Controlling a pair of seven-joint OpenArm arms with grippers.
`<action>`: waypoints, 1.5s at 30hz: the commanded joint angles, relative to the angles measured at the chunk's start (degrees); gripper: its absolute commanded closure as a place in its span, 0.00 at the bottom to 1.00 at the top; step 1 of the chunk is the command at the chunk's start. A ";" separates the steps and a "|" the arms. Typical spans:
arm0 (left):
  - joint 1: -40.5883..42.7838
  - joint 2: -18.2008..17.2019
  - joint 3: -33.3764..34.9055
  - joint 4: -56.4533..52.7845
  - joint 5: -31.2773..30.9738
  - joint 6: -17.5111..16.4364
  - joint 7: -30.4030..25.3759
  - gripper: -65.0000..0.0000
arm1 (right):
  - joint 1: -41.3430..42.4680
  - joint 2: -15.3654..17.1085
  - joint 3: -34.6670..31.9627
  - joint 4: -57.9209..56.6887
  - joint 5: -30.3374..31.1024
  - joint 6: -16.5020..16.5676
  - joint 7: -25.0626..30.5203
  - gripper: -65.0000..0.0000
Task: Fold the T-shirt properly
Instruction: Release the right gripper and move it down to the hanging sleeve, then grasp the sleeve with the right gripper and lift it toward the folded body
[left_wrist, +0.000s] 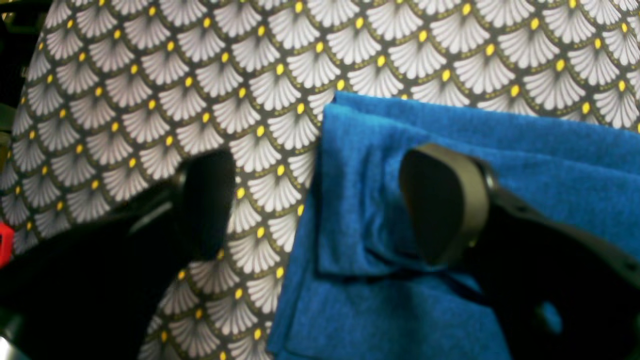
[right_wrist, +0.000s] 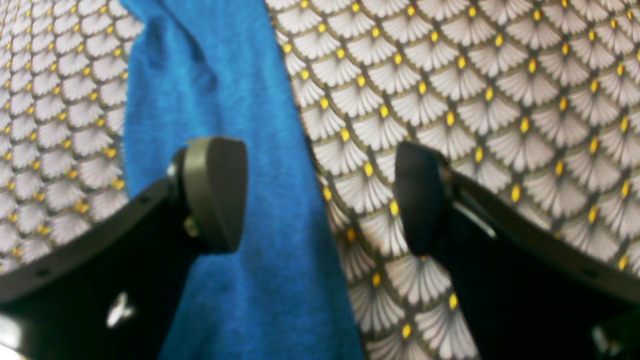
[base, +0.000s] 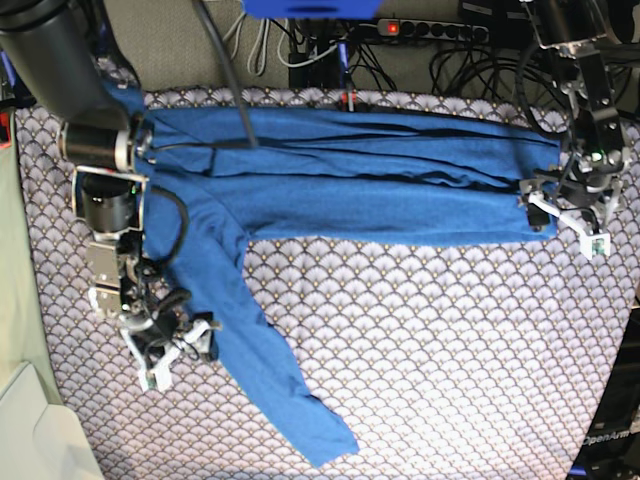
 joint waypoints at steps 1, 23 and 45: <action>-0.66 -0.87 -0.18 1.06 -0.02 0.14 -1.05 0.19 | 1.68 0.23 0.10 -1.11 0.73 -0.13 2.49 0.30; -3.03 0.72 0.00 1.06 0.06 0.14 -0.88 0.19 | 1.94 -2.14 -2.54 -9.46 0.64 -5.75 10.93 0.47; -2.59 0.72 -0.18 1.06 -0.02 0.14 -0.88 0.19 | -3.33 -1.97 -4.65 0.65 0.73 -5.75 9.26 1.00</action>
